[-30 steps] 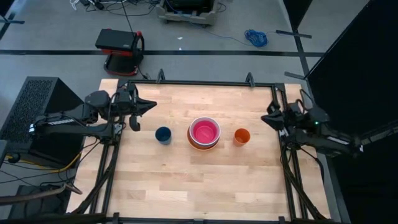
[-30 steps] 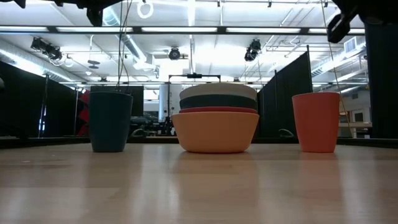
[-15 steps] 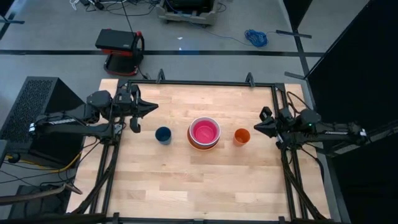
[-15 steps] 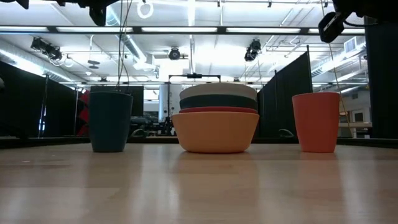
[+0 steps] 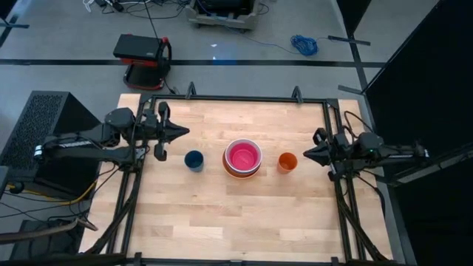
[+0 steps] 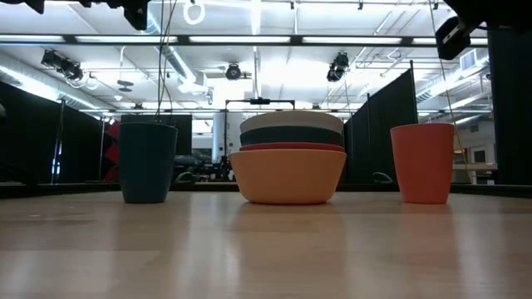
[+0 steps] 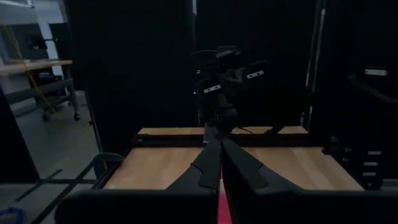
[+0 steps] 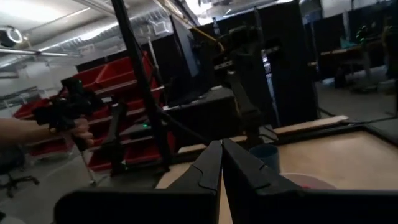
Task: Nest bowls inside each other
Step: Return to Home Position
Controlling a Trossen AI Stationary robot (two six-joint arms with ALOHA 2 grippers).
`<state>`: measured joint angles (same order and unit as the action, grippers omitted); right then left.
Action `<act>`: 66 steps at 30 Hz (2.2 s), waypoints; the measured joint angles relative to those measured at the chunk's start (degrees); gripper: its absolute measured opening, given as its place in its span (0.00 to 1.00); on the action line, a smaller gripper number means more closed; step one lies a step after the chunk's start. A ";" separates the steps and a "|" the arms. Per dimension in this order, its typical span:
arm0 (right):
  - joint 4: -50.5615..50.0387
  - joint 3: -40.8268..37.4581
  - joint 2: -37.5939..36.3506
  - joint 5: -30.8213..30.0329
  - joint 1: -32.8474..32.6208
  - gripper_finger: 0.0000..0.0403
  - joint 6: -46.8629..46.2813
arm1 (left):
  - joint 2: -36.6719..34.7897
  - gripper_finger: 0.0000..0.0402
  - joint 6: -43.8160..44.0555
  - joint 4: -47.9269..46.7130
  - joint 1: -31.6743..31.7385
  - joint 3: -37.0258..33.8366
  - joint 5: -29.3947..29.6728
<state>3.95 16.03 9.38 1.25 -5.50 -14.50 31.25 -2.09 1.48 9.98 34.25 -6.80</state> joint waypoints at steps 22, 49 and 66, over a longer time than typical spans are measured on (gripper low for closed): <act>-11.14 0.04 -8.82 -3.74 0.04 0.00 8.86 | -8.42 0.00 3.86 22.32 0.02 -23.22 0.01; -17.28 0.03 -9.23 -5.78 0.04 0.00 10.57 | -8.82 0.00 8.22 33.85 0.02 -33.46 -1.92; -20.25 -0.68 -9.26 -8.06 0.04 0.00 10.64 | -8.82 0.00 9.88 33.37 0.03 -33.63 -2.30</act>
<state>-16.30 15.35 0.12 -6.81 -5.45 -3.86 22.44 7.80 34.85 10.00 0.62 -9.10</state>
